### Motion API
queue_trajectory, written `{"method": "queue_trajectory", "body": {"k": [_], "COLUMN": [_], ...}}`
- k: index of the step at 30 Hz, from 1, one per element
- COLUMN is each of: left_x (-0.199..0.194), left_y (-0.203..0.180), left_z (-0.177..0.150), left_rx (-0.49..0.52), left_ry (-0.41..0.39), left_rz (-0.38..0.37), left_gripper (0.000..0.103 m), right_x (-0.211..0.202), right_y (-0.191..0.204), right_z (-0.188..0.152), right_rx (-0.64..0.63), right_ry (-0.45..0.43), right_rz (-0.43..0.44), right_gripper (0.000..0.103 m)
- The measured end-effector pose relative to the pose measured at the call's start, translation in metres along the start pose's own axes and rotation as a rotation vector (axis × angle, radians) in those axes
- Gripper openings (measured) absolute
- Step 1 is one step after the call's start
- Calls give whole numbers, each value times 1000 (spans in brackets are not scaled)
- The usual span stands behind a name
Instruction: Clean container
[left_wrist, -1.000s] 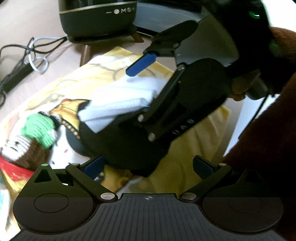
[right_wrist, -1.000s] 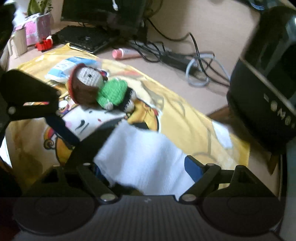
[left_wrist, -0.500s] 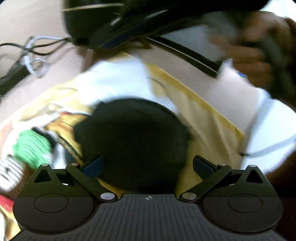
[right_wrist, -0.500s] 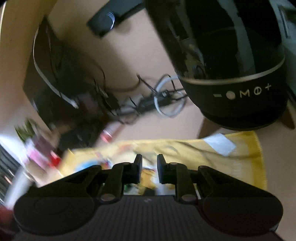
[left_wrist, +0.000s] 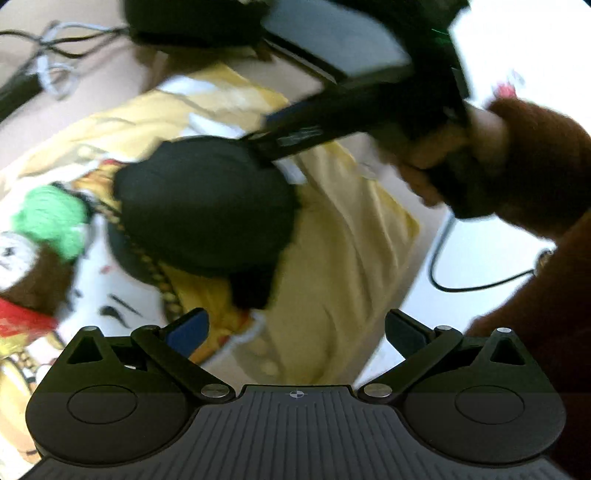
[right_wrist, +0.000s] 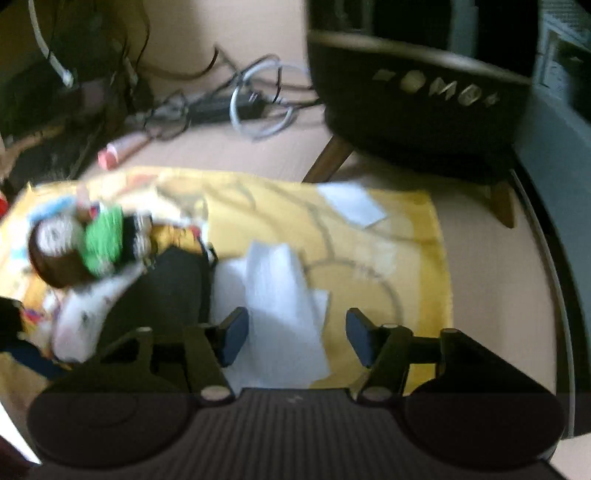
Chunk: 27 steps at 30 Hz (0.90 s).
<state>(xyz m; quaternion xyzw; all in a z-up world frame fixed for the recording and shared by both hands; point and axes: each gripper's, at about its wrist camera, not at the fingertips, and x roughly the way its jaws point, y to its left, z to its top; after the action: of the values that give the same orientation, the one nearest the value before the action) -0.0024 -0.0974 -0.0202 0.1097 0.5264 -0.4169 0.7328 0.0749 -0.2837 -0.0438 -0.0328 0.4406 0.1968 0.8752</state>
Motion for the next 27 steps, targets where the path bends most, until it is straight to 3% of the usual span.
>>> {"method": "queue_trajectory", "body": {"k": [2, 4, 8, 11, 12, 15, 18, 21, 27], "left_x": [7, 15, 20, 24, 24, 23, 21, 20, 16], "left_y": [-6, -4, 0, 0, 0, 3, 4, 4, 11], "left_z": [0, 4, 14, 21, 24, 27, 28, 31, 40], "left_rx": [38, 38, 25, 46, 54, 55, 46, 51, 53], "left_ry": [26, 38, 12, 20, 21, 23, 30, 28, -17], "left_rz": [-11, -33, -41, 11, 19, 34, 49, 58, 125], "left_gripper": [103, 103, 103, 103, 103, 103, 103, 103, 103], "right_x": [0, -3, 6, 7, 6, 7, 6, 0, -33], "right_y": [6, 10, 10, 2, 0, 9, 16, 10, -37], "right_z": [-3, -2, -2, -3, -3, -3, -1, 4, 39], "right_rx": [-7, -7, 8, 0, 1, -107, -202, -217, -48], "right_ry": [-26, -51, -43, -64, -72, -84, -83, -76, -141], "right_rz": [42, 99, 29, 35, 43, 57, 60, 37, -41], "right_gripper": [66, 81, 81, 80, 76, 44, 20, 11, 10]}}
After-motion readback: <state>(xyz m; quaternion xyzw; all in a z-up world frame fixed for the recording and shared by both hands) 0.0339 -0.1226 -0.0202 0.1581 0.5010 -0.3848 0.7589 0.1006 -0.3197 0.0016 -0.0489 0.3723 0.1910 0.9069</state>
